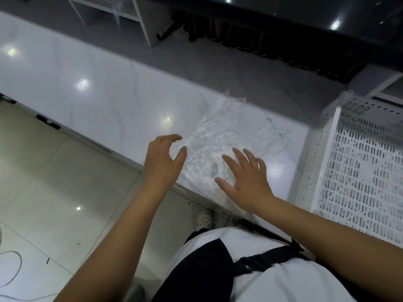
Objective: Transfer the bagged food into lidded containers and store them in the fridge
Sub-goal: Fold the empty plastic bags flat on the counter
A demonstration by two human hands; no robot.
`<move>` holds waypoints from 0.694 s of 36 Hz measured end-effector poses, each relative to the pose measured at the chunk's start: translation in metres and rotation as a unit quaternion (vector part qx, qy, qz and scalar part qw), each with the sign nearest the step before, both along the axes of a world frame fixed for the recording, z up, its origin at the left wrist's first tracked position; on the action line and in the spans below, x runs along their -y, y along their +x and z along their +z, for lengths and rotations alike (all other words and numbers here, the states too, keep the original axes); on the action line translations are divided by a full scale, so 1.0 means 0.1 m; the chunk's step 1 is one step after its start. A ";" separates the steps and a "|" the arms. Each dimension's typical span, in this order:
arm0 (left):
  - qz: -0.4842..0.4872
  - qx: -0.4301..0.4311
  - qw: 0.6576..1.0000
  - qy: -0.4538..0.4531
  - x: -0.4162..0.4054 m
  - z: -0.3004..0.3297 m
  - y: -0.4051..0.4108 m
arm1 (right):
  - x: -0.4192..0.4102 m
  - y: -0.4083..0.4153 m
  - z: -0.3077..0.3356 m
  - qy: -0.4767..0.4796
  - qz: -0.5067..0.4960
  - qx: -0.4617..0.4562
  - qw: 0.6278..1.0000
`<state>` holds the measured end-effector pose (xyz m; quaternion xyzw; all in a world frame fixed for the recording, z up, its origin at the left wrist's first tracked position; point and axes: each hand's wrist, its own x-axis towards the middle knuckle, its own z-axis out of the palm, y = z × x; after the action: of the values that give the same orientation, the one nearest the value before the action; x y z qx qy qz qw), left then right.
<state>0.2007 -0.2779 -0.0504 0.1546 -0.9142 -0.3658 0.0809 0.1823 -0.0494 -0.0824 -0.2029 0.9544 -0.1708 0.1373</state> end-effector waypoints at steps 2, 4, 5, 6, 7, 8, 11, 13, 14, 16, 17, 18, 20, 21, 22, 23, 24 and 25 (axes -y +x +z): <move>-0.006 0.091 0.995 -0.037 0.04 0.00 -0.23 | 0.07 -0.09 -0.06 0.037 -0.036 0.035 0.998; -0.003 0.149 0.987 -0.061 0.06 -0.02 -0.40 | 0.11 -0.14 -0.11 0.062 -0.041 0.046 0.996; 0.002 0.166 0.984 -0.063 0.07 -0.03 -0.46 | 0.13 -0.16 -0.14 0.072 -0.036 0.046 0.996; 0.006 0.178 0.982 -0.064 0.09 -0.05 -0.49 | 0.14 -0.17 -0.16 0.079 -0.031 0.044 0.995; 0.007 0.186 0.980 -0.064 0.12 -0.06 -0.51 | 0.14 -0.17 -0.17 0.086 -0.028 0.041 0.995; 0.007 0.188 0.980 -0.061 0.14 -0.07 -0.51 | 0.14 -0.17 -0.19 0.092 -0.026 0.037 0.995; 0.010 0.165 0.985 -0.045 0.17 -0.10 -0.48 | 0.12 -0.16 -0.22 0.104 -0.014 0.019 0.994; 0.016 0.151 0.988 -0.033 0.17 -0.13 -0.43 | 0.09 -0.15 -0.23 0.109 -0.009 0.008 0.994; 0.018 0.146 0.989 -0.026 0.17 -0.14 -0.41 | 0.08 -0.15 -0.24 0.109 -0.008 0.005 0.994; 0.021 0.143 0.989 -0.020 0.17 -0.18 -0.36 | 0.07 -0.15 -0.25 0.111 -0.006 0.002 0.994; 0.024 0.141 0.990 -0.018 0.18 -0.20 -0.34 | 0.07 -0.15 -0.25 0.113 -0.004 0.001 0.994; 0.028 0.138 0.990 -0.015 0.17 -0.21 -0.33 | 0.07 -0.15 -0.25 0.117 -0.001 -0.002 0.993; 0.037 0.134 0.990 -0.010 0.17 -0.24 -0.31 | 0.08 -0.16 -0.25 0.125 0.006 -0.009 0.992; 0.040 0.133 0.990 -0.007 0.16 -0.24 -0.31 | 0.08 -0.16 -0.24 0.128 0.011 -0.013 0.992; 0.042 0.132 0.990 -0.004 0.16 -0.25 -0.31 | 0.08 -0.15 -0.24 0.131 0.016 -0.018 0.991; 0.041 0.131 0.990 -0.001 0.16 -0.25 -0.31 | 0.09 -0.13 -0.23 0.131 0.023 -0.022 0.991; 0.040 0.131 0.991 -0.001 0.16 -0.24 -0.32 | 0.10 -0.12 -0.22 0.129 0.031 -0.026 0.991; 0.040 0.132 0.990 -0.002 0.16 -0.24 -0.32 | 0.10 -0.10 -0.21 0.127 0.040 -0.031 0.991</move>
<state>0.1683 -0.2936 -0.0739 0.2377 -0.9109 -0.3364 -0.0261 0.1722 -0.0596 -0.1032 -0.2269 0.9632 -0.0360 0.1395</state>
